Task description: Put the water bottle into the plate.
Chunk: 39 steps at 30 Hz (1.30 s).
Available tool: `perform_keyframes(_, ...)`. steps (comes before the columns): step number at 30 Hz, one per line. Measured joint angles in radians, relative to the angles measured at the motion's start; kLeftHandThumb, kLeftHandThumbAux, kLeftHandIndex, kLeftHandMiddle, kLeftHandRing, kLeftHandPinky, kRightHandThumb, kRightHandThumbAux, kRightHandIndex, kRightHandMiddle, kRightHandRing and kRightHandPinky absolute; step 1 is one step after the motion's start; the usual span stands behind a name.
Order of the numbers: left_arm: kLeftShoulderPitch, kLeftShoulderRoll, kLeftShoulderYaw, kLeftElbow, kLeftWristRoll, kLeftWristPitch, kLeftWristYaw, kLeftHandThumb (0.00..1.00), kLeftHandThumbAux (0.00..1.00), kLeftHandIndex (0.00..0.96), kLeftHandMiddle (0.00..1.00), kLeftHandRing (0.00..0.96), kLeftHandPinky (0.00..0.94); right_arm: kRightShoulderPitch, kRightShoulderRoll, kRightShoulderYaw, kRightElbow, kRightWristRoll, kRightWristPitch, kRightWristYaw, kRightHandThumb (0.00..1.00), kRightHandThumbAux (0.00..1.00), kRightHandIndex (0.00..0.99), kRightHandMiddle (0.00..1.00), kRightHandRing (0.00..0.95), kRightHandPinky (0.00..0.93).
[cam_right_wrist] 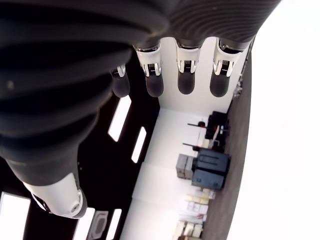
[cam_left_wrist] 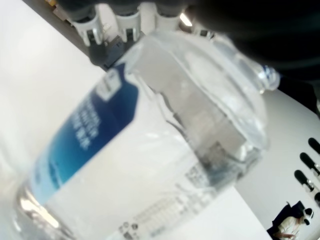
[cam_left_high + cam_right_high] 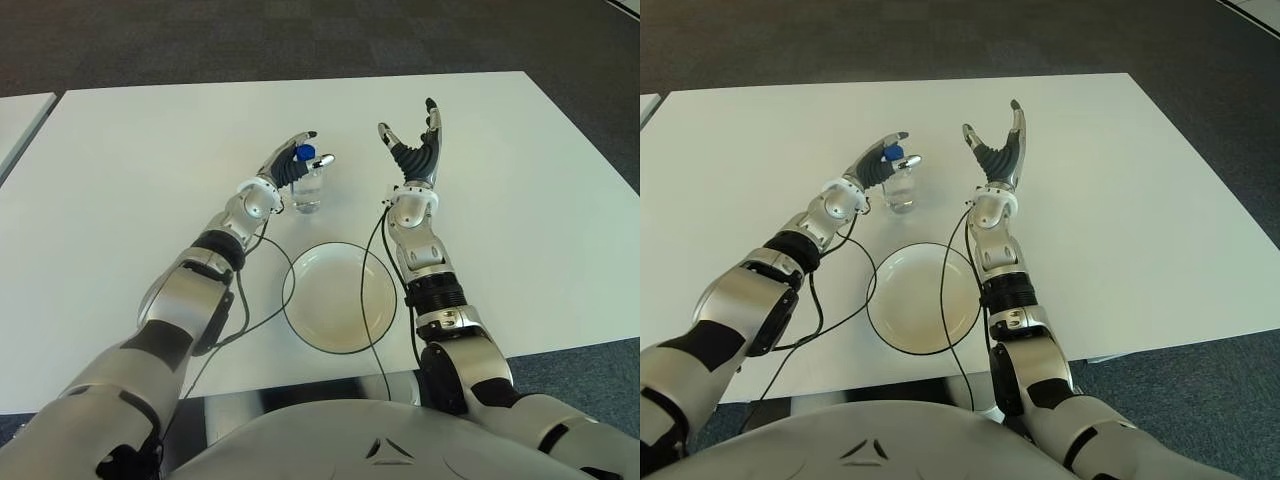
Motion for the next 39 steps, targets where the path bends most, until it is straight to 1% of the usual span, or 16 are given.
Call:
perform_keyframes(7, -0.023, 0.000, -0.041, 0.029, 0.039, 0.030, -0.008, 0.653, 0.214, 0.000, 0.000, 0.000, 0.005, 0.007, -0.001, -0.002, -0.016, -0.001, 0.005, -0.001, 0.337, 0.681, 0.000, 0.000, 0.000, 0.000)
perform_keyframes(18, -0.054, 0.001, -0.116, 0.045, 0.109, 0.064, 0.020, 0.610, 0.201, 0.000, 0.000, 0.000, 0.004, 0.024, -0.002, -0.003, -0.032, -0.002, 0.013, -0.004, 0.325, 0.673, 0.000, 0.000, 0.000, 0.000)
perform_keyframes(24, -0.062, 0.000, -0.133, 0.054, 0.126, 0.073, 0.032, 0.607, 0.204, 0.000, 0.000, 0.000, 0.011, 0.029, -0.003, -0.003, -0.037, -0.002, 0.022, -0.004, 0.324, 0.674, 0.000, 0.000, 0.000, 0.000)
perform_keyframes(31, -0.069, -0.003, -0.132, 0.067, 0.127, 0.079, 0.034, 0.628, 0.224, 0.000, 0.000, 0.000, 0.056, 0.031, -0.007, -0.004, -0.045, -0.002, 0.024, -0.004, 0.331, 0.681, 0.000, 0.000, 0.000, 0.000)
perform_keyframes(34, -0.069, -0.005, -0.129, 0.069, 0.125, 0.080, 0.034, 0.634, 0.234, 0.000, 0.000, 0.000, 0.098, 0.032, -0.008, -0.006, -0.048, -0.002, 0.025, -0.004, 0.335, 0.684, 0.000, 0.000, 0.000, 0.000)
perform_keyframes(36, -0.069, -0.006, -0.126, 0.069, 0.124, 0.082, 0.034, 0.637, 0.248, 0.000, 0.000, 0.017, 0.142, 0.032, -0.008, -0.007, -0.049, -0.002, 0.026, -0.005, 0.339, 0.686, 0.002, 0.000, 0.000, 0.000)
perform_keyframes(38, -0.069, -0.008, -0.124, 0.069, 0.123, 0.085, 0.038, 0.638, 0.254, 0.000, 0.001, 0.026, 0.158, 0.033, -0.008, -0.008, -0.050, -0.002, 0.026, -0.008, 0.341, 0.687, 0.004, 0.000, 0.000, 0.000)
perform_keyframes(39, -0.069, -0.010, -0.123, 0.070, 0.123, 0.088, 0.041, 0.645, 0.267, 0.004, 0.026, 0.049, 0.175, 0.033, -0.008, -0.010, -0.050, -0.002, 0.026, -0.010, 0.343, 0.690, 0.007, 0.000, 0.000, 0.000)
